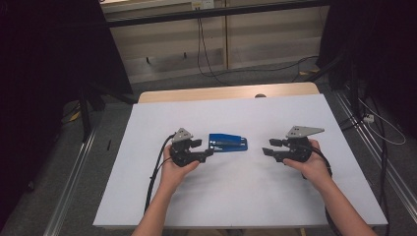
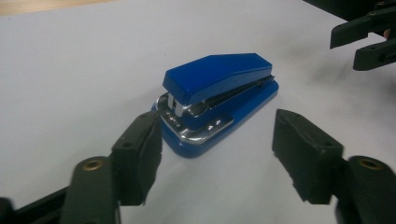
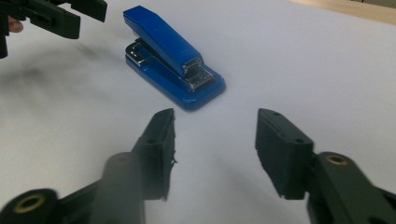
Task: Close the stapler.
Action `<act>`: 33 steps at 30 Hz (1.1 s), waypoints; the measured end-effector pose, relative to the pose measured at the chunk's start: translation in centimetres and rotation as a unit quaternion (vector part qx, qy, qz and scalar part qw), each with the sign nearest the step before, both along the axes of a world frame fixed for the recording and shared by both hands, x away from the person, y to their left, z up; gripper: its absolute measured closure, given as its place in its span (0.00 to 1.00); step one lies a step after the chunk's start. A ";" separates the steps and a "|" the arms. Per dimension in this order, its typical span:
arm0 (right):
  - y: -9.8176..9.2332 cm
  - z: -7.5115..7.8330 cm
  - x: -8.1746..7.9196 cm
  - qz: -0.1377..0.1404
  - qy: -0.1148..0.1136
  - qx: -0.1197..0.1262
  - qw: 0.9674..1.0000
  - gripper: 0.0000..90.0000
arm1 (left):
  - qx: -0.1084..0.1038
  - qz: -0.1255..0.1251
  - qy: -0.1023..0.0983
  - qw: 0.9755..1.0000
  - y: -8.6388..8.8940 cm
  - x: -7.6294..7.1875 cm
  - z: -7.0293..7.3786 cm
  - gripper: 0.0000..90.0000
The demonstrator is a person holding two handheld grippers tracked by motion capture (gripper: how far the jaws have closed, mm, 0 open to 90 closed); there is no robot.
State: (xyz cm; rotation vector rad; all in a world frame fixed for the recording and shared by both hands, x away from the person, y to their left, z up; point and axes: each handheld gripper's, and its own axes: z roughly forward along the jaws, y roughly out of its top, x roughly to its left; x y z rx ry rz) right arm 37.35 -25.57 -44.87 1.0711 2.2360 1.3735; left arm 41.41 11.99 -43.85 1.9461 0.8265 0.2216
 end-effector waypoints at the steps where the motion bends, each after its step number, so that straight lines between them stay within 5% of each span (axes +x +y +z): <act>1: 0.1 0.1 -0.2 -0.001 -0.005 -0.001 1.000 0.48 | -0.001 -0.002 0.001 1.000 0.2 -0.1 0.1 0.30; 20: -0.6 0.2 -4.0 -0.014 -0.018 -0.007 1.000 0.27 | 0.009 0.003 -0.009 1.000 2.7 -1.5 0.9 0.16; 33: -1.9 0.1 -5.5 -0.019 -0.019 -0.004 1.000 0.24 | 0.015 0.003 -0.009 1.000 4.2 -1.9 1.1 0.10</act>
